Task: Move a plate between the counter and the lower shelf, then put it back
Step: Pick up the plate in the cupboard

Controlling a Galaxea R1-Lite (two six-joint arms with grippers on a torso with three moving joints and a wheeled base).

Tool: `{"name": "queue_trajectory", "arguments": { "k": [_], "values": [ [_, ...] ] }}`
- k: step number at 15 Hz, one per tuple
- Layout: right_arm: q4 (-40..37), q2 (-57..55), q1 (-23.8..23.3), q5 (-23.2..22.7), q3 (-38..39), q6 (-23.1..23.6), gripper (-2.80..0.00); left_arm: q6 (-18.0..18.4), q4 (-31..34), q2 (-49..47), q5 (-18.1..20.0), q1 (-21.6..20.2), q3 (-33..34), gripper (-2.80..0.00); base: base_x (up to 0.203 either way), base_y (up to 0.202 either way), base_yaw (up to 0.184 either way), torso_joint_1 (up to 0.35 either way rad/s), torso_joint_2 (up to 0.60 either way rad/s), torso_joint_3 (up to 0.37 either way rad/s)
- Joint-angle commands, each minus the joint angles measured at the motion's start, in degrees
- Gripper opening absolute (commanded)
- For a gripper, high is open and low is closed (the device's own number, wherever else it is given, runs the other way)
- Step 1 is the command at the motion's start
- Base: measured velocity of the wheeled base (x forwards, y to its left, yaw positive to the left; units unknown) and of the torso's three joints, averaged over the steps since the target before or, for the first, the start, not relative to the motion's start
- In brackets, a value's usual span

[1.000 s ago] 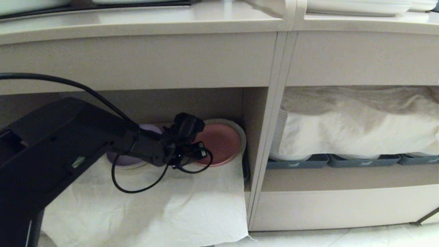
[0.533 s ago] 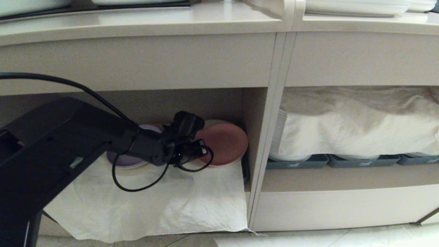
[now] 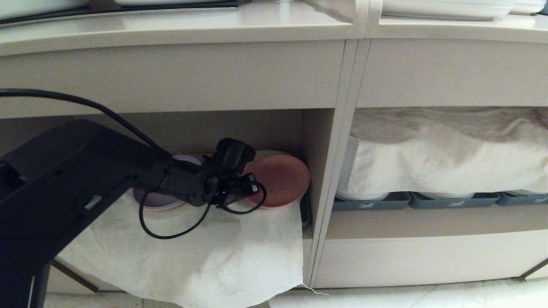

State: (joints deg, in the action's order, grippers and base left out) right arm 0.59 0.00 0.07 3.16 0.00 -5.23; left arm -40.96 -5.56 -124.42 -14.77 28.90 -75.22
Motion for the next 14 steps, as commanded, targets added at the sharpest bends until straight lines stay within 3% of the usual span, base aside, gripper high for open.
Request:
{"name": "queue_trajectory", "arguments": {
  "k": [1, 14],
  "values": [
    [0.0, 0.0, 0.0, 0.0, 0.0, 0.0, -2.8, -0.3, 0.4, 0.9, -0.1, 0.0, 0.4, -2.8, 0.0, 0.0, 0.0, 0.0, 0.0, 0.0],
    [0.0, 0.0, 0.0, 0.0, 0.0, 0.0, -2.8, -0.2, 0.4, 6.5, -0.1, 0.0, 10.6, -2.8, 0.0, 0.0, 0.0, 0.0, 0.0, 0.0]
  ]
}}
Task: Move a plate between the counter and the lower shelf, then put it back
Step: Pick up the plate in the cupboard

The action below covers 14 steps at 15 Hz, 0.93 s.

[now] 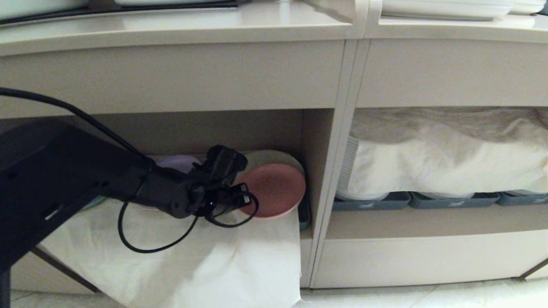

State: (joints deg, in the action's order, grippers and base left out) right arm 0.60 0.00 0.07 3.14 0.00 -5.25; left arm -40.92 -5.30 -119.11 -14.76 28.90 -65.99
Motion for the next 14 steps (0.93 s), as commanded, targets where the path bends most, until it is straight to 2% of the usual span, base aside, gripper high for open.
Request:
{"name": "queue_trajectory", "arguments": {
  "k": [1, 8, 14],
  "values": [
    [0.0, 0.0, 0.0, 0.0, 0.0, 0.0, -2.8, -0.2, 0.1, 1.7, -0.1, 0.0, 1.9, -2.8, 0.0, 0.0, 0.0, 0.0, 0.0, 0.0],
    [0.0, 0.0, 0.0, 0.0, 0.0, 0.0, -2.8, -0.3, 0.1, 4.5, -0.2, 0.0, 2.6, -2.8, 0.0, 0.0, 0.0, 0.0, 0.0, 0.0],
    [0.0, 0.0, 0.0, 0.0, 0.0, 0.0, -2.8, -0.8, 0.1, 7.5, -0.2, 0.0, 6.7, -2.8, 0.0, 0.0, 0.0, 0.0, 0.0, 0.0]
  ]
}}
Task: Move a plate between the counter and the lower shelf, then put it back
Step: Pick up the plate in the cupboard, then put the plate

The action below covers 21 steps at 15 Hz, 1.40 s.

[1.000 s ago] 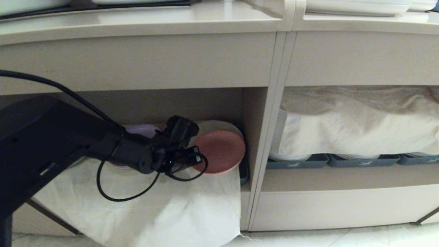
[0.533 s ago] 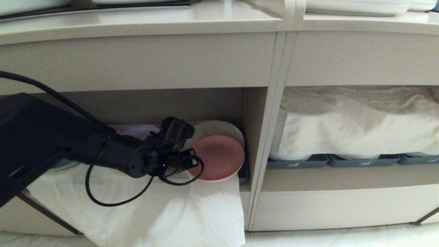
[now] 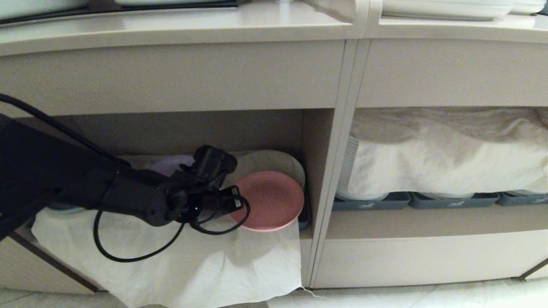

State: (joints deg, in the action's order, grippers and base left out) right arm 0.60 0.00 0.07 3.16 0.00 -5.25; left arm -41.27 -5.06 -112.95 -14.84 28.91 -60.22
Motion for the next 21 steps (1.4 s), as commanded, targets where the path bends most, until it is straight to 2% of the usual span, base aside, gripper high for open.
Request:
{"name": "queue_trajectory", "arguments": {
  "k": [1, 9, 21],
  "values": [
    [0.0, 0.0, 0.0, 0.0, 0.0, 0.0, -2.8, -0.9, -0.1, 1.8, -0.1, 0.0, 1.7, -2.8, 0.0, 0.0, 0.0, 0.0, 0.0, 0.0],
    [0.0, 0.0, 0.0, 0.0, 0.0, 0.0, -2.8, -1.1, -0.1, 5.7, -0.1, 0.0, 6.0, -2.8, 0.0, 0.0, 0.0, 0.0, 0.0, 0.0],
    [0.0, 0.0, 0.0, 0.0, 0.0, 0.0, -2.8, -0.9, -0.1, 19.1, -0.2, 0.2, 21.8, -2.8, 0.0, 0.0, 0.0, 0.0, 0.0, 0.0]
  ]
}}
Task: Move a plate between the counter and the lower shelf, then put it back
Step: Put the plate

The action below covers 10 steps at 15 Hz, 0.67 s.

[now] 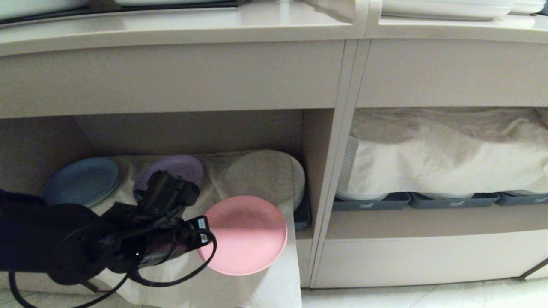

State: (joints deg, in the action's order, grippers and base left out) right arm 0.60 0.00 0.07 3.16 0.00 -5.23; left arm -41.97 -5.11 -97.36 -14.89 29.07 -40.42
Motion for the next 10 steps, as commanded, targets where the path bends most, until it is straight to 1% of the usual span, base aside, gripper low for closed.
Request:
{"name": "queue_trajectory", "arguments": {
  "k": [1, 4, 8, 10],
  "values": [
    [0.0, 0.0, 0.0, 0.0, 0.0, 0.0, -2.8, -0.2, -0.1, 4.8, -0.2, 0.0, 3.3, -2.8, 0.0, 0.0, 0.0, 0.0, 0.0, 0.0],
    [0.0, 0.0, 0.0, 0.0, 0.0, 0.0, -2.8, -0.3, -0.1, 9.3, -1.5, -0.1, 7.5, -2.8, 0.0, 0.0, 0.0, 0.0, 0.0, 0.0],
    [0.0, 0.0, 0.0, 0.0, 0.0, 0.0, -2.8, -0.3, -0.1, 13.8, -3.0, -0.1, 11.3, -2.8, 0.0, 0.0, 0.0, 0.0, 0.0, 0.0],
    [0.0, 0.0, 0.0, 0.0, 0.0, 0.0, -2.8, -0.4, 0.0, 16.0, -3.1, -0.2, 12.6, -2.8, 0.0, 0.0, 0.0, 0.0, 0.0, 0.0]
  ]
}}
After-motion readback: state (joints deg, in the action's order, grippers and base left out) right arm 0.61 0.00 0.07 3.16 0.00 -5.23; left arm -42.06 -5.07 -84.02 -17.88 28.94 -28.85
